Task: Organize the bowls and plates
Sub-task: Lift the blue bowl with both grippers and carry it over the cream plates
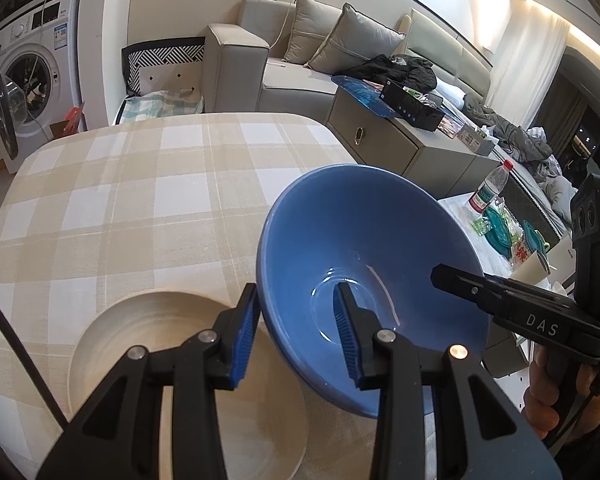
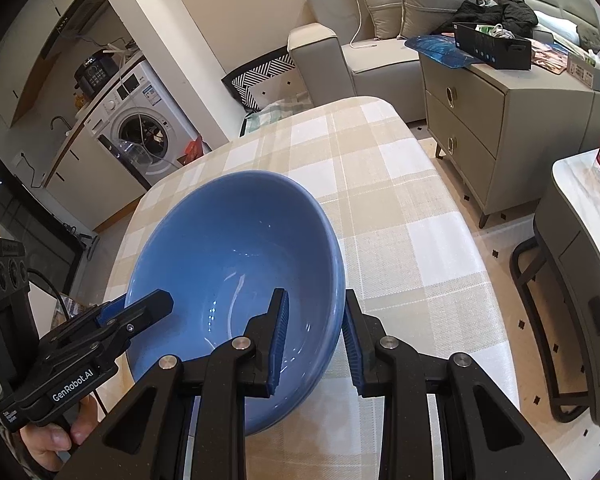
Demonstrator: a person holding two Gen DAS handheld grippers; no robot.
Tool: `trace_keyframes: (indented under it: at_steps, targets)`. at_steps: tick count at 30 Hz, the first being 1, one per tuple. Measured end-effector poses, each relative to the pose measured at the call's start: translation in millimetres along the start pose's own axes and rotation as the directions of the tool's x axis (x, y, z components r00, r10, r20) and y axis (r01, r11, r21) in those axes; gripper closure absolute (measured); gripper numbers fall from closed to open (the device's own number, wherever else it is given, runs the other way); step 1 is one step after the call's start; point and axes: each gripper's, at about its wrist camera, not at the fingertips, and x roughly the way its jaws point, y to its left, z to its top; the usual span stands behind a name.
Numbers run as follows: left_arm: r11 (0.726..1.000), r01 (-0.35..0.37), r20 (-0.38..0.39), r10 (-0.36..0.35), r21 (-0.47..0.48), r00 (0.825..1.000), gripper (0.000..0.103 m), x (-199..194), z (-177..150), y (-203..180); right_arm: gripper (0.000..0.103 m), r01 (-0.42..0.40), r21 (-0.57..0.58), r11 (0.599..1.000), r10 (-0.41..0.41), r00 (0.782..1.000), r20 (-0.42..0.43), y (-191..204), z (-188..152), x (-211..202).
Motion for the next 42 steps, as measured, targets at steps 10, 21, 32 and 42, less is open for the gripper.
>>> trace_keyframes:
  at_steps: [10, 21, 32, 42]
  targets:
    - [1.000, -0.018, 0.020, 0.018, -0.007, 1.000, 0.067, -20, -2, 10, 0.076, -0.013, -0.032, 0.999, 0.013, 1.000, 0.001, 21, 0, -6]
    - [0.996, -0.072, 0.043, 0.074, -0.042, 0.996, 0.067, -48, -14, 37, 0.076, -0.059, -0.078, 0.995, 0.058, 0.998, -0.014, 58, -6, -1]
    - [0.991, -0.108, 0.062, 0.113, -0.079, 0.992, 0.067, -73, -29, 64, 0.076, -0.092, -0.130, 0.987, 0.089, 0.996, -0.026, 98, -16, 1]
    - [0.985, -0.135, 0.064, 0.142, -0.106, 0.988, 0.067, -88, -42, 82, 0.076, -0.120, -0.161, 0.980, 0.113, 0.992, -0.050, 122, -23, 10]
